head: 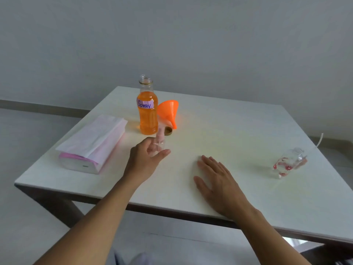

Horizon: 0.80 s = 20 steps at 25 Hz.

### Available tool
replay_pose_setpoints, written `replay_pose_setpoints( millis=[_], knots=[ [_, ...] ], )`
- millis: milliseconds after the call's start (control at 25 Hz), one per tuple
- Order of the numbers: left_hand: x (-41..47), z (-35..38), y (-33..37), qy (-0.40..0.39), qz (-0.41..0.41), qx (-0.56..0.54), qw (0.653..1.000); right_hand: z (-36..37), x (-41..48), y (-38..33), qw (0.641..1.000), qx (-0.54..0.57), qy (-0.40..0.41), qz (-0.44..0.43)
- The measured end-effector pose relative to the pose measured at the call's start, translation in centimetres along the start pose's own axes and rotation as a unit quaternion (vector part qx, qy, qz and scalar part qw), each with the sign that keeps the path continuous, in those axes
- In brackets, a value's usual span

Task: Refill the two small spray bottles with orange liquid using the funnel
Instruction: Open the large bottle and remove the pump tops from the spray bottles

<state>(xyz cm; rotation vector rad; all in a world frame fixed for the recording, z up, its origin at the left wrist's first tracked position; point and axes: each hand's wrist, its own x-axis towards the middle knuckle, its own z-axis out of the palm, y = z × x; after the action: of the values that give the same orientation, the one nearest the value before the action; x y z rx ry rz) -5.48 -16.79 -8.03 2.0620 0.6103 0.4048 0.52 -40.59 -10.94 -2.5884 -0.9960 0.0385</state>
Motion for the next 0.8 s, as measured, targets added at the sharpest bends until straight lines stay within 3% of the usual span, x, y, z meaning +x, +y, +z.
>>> replay_pose_setpoints(
  millis=[120,200,480,800],
  knots=[
    [0.3,1.2,1.9,-0.064,0.067,-0.009,0.996,-1.2,1.0,0.4,0.989,0.129,0.056,0.047],
    [0.4,2.1,2.7,-0.079,0.098,-0.021,0.992,-2.7,1.8,0.5,0.962,0.236,0.108,0.085],
    [0.1,5.6,4.1,-0.135,0.150,-0.011,0.979,-5.2,3.9,0.2,0.879,0.436,0.152,0.116],
    [-0.3,6.1,5.1,-0.237,0.152,-0.063,0.958,-5.8,2.9,2.0,0.884,0.448,0.128,0.045]
  ],
)
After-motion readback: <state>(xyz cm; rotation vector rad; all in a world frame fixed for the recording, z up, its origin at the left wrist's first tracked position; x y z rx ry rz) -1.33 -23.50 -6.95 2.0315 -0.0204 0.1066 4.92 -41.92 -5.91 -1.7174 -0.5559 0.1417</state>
